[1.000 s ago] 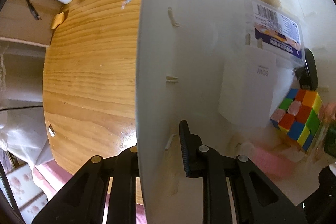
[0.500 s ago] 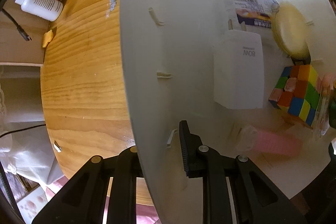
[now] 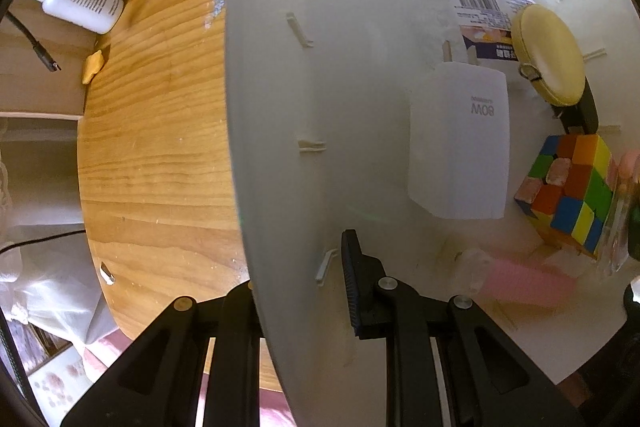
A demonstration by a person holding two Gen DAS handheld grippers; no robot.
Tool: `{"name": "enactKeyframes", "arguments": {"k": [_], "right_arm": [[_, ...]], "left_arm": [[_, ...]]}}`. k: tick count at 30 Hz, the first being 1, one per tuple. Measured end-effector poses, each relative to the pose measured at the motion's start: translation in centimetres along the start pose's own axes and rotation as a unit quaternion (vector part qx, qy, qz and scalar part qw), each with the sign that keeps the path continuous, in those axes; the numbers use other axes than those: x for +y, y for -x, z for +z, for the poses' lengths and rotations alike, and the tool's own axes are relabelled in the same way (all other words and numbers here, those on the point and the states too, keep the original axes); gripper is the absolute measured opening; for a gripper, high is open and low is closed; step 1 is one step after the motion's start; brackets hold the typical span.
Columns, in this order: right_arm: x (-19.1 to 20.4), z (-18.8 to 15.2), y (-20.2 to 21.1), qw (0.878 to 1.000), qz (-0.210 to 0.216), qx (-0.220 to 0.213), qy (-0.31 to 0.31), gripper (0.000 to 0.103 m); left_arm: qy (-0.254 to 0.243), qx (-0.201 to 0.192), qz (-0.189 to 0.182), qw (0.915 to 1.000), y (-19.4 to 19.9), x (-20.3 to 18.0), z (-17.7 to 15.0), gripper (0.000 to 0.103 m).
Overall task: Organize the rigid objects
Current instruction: 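Move the right gripper back to the silver screen device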
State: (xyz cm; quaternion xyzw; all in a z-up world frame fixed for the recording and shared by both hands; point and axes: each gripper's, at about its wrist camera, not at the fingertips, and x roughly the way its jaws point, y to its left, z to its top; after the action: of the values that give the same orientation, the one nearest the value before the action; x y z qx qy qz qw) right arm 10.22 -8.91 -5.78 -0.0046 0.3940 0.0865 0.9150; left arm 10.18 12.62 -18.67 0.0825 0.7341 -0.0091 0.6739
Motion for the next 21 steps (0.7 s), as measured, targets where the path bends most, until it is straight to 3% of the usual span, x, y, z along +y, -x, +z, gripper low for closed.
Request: {"name": "enactKeyframes", "arguments": {"k": [11, 21], "right_arm": [[-7.8, 0.9, -2.0, 0.998, -0.031, 0.000, -0.062, 0.071], [-10.4, 0.1, -6.8, 0.997, 0.017, 0.045, -0.066, 0.069]], "left_arm": [[0.043, 0.010, 0.016, 0.9989, 0.0, 0.4, 0.3, 0.021], [0.071, 0.018, 0.029, 0.9969, -0.4, 1.1, 0.5, 0.021]]}}
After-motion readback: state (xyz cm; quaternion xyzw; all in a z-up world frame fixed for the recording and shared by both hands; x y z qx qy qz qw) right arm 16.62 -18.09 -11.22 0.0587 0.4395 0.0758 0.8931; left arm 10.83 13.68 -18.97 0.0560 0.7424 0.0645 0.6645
